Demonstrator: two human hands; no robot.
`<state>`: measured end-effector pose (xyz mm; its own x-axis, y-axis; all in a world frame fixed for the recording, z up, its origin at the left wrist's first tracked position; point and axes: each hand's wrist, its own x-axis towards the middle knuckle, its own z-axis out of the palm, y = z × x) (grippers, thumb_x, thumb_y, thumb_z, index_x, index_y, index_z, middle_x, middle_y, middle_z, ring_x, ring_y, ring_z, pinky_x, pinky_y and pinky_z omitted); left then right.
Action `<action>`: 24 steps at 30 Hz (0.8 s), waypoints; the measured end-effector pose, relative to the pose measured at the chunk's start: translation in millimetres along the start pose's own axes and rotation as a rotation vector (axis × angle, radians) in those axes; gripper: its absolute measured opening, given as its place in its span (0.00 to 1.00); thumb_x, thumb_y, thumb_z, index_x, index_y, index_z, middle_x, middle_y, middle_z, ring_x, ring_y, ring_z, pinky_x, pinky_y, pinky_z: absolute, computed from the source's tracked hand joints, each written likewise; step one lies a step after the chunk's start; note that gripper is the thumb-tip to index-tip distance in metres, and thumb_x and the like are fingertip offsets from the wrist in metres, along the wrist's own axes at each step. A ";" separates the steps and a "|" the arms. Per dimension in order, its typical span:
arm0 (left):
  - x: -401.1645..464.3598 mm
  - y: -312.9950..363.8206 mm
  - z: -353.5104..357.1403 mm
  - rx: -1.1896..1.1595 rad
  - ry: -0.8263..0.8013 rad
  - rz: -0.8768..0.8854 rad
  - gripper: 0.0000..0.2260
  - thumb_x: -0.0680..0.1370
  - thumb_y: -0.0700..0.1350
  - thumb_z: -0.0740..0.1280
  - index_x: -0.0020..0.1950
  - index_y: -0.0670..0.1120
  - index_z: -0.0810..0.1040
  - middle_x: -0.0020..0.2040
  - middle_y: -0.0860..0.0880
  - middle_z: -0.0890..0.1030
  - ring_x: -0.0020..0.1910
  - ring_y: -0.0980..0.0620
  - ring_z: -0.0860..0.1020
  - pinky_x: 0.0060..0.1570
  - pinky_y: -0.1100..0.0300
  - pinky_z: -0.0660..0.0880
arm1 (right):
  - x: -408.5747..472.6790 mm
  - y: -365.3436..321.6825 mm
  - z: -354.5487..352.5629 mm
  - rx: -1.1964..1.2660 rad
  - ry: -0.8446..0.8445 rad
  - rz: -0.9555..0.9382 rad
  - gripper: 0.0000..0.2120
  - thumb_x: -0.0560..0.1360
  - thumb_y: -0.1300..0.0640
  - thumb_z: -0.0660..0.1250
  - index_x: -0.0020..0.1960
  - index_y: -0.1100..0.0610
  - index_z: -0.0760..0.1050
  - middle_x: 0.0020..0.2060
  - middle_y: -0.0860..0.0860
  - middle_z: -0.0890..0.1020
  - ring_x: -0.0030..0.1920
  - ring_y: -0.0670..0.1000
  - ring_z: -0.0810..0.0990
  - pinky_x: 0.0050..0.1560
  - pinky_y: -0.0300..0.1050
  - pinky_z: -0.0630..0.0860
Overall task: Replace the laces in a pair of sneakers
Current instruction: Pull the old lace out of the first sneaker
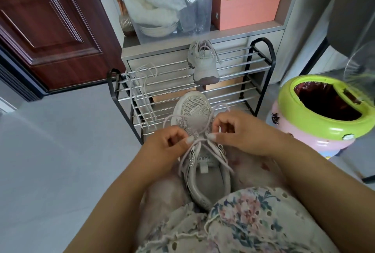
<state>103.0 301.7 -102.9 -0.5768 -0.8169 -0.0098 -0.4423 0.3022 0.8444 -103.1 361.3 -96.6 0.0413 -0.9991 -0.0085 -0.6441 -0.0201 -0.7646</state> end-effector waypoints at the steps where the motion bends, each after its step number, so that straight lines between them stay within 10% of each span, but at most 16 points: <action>1: 0.7 -1.1 0.4 0.010 -0.007 -0.002 0.06 0.76 0.46 0.69 0.40 0.46 0.79 0.31 0.51 0.73 0.28 0.60 0.68 0.30 0.70 0.65 | 0.5 -1.2 0.8 -0.012 -0.025 0.017 0.09 0.72 0.50 0.70 0.40 0.54 0.75 0.29 0.44 0.72 0.29 0.41 0.68 0.30 0.33 0.65; 6: -2.5 -3.8 -3.8 -0.117 0.036 -0.067 0.07 0.78 0.45 0.65 0.41 0.45 0.76 0.34 0.50 0.74 0.32 0.56 0.72 0.29 0.64 0.70 | -0.1 -3.0 -1.5 -0.020 0.021 0.021 0.12 0.75 0.55 0.68 0.35 0.55 0.70 0.28 0.46 0.69 0.28 0.42 0.65 0.32 0.31 0.63; 12: 3.5 -14.4 -34.5 -0.394 0.523 -0.158 0.12 0.81 0.42 0.61 0.38 0.49 0.74 0.31 0.54 0.74 0.30 0.58 0.71 0.35 0.62 0.71 | 3.7 14.7 -37.5 0.085 0.552 0.148 0.18 0.77 0.54 0.65 0.38 0.69 0.72 0.30 0.54 0.68 0.31 0.48 0.64 0.33 0.42 0.61; 19: -0.4 -6.3 -14.9 -0.116 0.310 -0.066 0.02 0.77 0.44 0.66 0.45 0.49 0.77 0.39 0.51 0.78 0.35 0.58 0.75 0.35 0.69 0.74 | 1.9 27.1 -15.0 -0.281 0.501 0.025 0.06 0.69 0.49 0.72 0.40 0.47 0.75 0.48 0.45 0.70 0.56 0.50 0.66 0.58 0.43 0.60; 24: 2.5 -7.4 -5.4 0.036 0.125 0.080 0.04 0.75 0.53 0.67 0.42 0.56 0.79 0.41 0.57 0.78 0.41 0.61 0.76 0.36 0.60 0.74 | 4.8 12.2 -3.0 -0.232 0.251 -0.133 0.11 0.67 0.34 0.62 0.37 0.40 0.71 0.39 0.41 0.76 0.47 0.47 0.74 0.54 0.47 0.68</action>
<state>108.5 294.8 -106.2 -0.5220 -0.8437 0.1256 -0.4238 0.3843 0.8202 -113.0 356.2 -104.0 -0.0342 -0.9646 0.2615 -0.8032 -0.1292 -0.5815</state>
